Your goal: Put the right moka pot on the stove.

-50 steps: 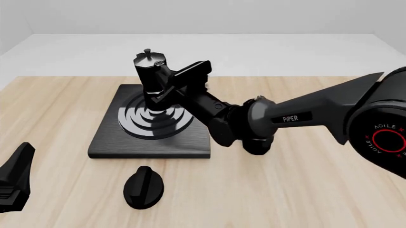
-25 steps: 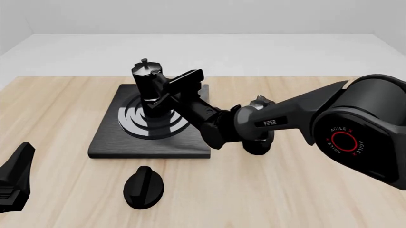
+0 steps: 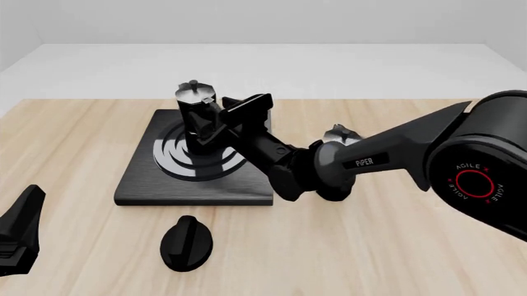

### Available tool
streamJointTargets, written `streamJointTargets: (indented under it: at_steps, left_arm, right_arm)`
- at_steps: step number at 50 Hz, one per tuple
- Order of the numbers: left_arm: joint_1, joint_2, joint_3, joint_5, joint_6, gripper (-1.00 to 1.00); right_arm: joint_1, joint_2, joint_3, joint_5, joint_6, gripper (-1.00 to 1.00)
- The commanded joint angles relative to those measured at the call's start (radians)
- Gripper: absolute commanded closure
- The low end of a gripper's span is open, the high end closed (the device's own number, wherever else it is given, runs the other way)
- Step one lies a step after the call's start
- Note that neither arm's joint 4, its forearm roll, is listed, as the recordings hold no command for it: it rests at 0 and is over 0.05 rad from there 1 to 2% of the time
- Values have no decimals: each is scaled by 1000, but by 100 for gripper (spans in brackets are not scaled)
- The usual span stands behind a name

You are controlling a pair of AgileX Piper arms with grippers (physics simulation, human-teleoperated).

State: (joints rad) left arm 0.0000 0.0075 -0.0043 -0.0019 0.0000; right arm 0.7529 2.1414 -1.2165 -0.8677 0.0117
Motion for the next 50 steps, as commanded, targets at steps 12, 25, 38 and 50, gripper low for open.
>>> streamJointTargets:
  at_steps: [12,25,38,50]
  left_arm:
    - [0,0,0,0,0,-100]
    - [0,0,0,0,0,-100]
    - [0,0,0,0,0,-100]
    - [0,0,0,0,0,-100]
  right_arm:
    - [27,-174,174,-21,-10,-100]
    - [66,-319,297,-3,-7,-100]
    - [82,-513,433,25,16,-100]
    - [107,-707,535,90,0,-100]
